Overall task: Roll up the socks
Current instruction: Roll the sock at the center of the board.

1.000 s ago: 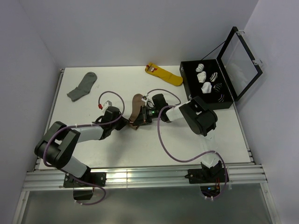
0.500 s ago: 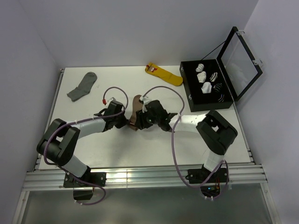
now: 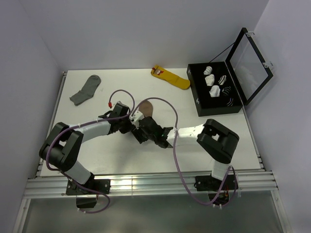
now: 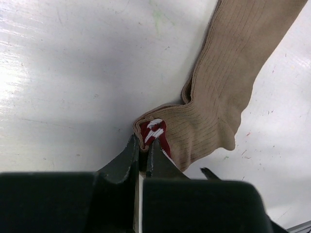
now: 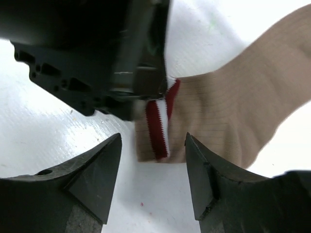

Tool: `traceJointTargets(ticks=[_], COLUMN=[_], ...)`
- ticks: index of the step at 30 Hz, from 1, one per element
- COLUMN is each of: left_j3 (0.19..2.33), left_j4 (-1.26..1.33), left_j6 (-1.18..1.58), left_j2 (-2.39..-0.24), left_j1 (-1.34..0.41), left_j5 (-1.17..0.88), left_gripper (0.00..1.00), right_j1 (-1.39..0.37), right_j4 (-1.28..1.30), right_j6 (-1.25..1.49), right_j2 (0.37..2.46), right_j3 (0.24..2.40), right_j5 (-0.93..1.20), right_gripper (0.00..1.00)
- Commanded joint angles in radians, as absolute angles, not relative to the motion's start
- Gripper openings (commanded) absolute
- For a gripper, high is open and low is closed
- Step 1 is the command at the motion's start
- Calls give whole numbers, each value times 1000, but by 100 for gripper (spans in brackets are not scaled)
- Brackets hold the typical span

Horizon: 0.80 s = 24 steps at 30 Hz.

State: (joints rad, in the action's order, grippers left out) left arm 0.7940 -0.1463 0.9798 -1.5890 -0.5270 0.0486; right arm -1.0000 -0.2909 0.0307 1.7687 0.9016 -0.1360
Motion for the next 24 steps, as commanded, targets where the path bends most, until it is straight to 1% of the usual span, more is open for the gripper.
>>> traceJointTargets(ticks=[1, 4, 6, 9, 10, 11, 12, 15, 16, 18, 22, 24], left_j3=[807, 807, 807, 810, 810, 810, 811, 796, 781, 764, 710, 692], left_j4=[-225, -224, -222, -219, -219, -218, -216, -204, -201, -181, -156, -147], left_j6=[943, 946, 946, 946, 950, 948, 954, 980, 988, 1014, 1055, 1077], left_j2=[-1618, -1618, -1618, -1623, -1621, -1621, -1618, -1592, -1582, -1542, -1461, -1405], left_j1=[-529, -529, -529, -529, -529, -529, -529, -529, -528, -528, -522, -520], left_j5=[34, 34, 31, 28, 25, 22, 25, 49, 57, 80, 126, 167], left_gripper=[0, 0, 0, 1, 0, 0, 0, 2, 8, 15, 43, 48], right_j1=[-1031, -1048, -1057, -1068, -1071, -1072, -1074, -1068, -1063, -1048, -980, -950], right_j4=[-316, -314, -314, -305, -304, -305, -305, -307, -302, -293, -275, -278], right_j6=[-49, -66, -77, -87, -86, -84, -74, -39, -25, 29, 98, 159], right_j2=[1809, 1824, 1832, 1851, 1855, 1856, 1856, 1845, 1842, 1832, 1821, 1815], right_j3=[956, 965, 969, 974, 974, 971, 966, 953, 950, 945, 945, 939], right_j5=[-213, -225, -229, -242, -247, -247, -244, -227, -213, -144, -5, 130], right_gripper=[62, 60, 56, 47, 38, 32, 21, 0, 0, 0, 0, 0])
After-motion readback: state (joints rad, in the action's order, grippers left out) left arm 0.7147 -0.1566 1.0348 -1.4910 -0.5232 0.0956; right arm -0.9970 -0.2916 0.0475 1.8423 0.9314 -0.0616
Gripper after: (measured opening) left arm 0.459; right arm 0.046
